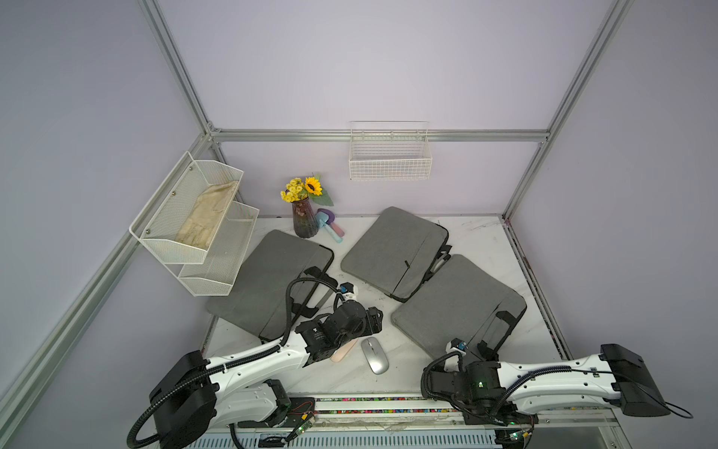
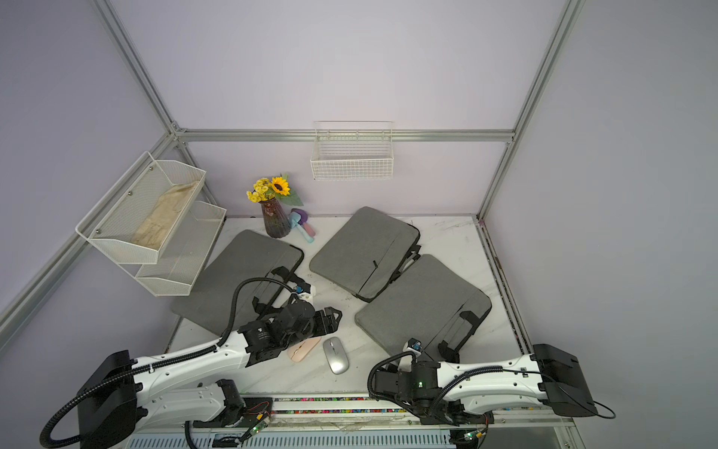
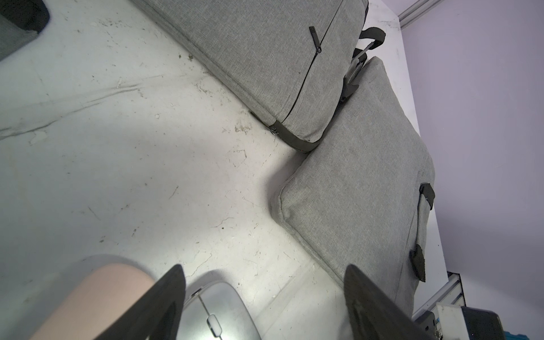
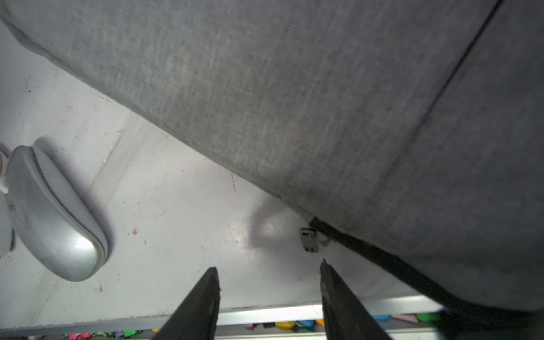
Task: Put the mouse into the laptop bag
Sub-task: Unzip the zipper on the zippered laptop bag.
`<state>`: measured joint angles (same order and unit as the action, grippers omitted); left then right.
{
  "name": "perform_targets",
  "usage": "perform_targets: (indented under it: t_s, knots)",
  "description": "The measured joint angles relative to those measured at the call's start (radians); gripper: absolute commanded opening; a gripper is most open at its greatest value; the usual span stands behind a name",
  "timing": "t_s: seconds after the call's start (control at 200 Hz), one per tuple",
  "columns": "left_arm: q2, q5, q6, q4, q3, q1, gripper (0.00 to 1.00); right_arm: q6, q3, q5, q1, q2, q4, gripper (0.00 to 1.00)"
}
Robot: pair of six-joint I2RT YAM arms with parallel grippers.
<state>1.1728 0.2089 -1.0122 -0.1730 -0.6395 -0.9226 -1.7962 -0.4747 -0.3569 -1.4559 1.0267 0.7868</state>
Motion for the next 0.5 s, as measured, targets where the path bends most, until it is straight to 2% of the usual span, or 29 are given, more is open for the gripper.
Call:
perform_targets:
  t_s: [0.13, 0.245, 0.385, 0.5]
  knots:
    - [0.011, -0.008, 0.000, 0.008, 0.000, 0.000, 0.84, -0.028, 0.000, -0.003, 0.000, 0.029, 0.010, 0.60]
    - [0.021, -0.016, 0.000, 0.024, 0.000, 0.000, 0.84, -0.054, -0.001, -0.010, 0.009, 0.042, 0.016, 0.60]
    - [0.031, -0.023, -0.001, 0.057, 0.010, 0.000, 0.84, -0.058, -0.023, -0.021, 0.043, 0.068, 0.021, 0.50]
    - [0.047, -0.026, -0.001, 0.064, 0.016, 0.000, 0.84, -0.038, -0.067, -0.019, 0.092, 0.140, 0.017, 0.49]
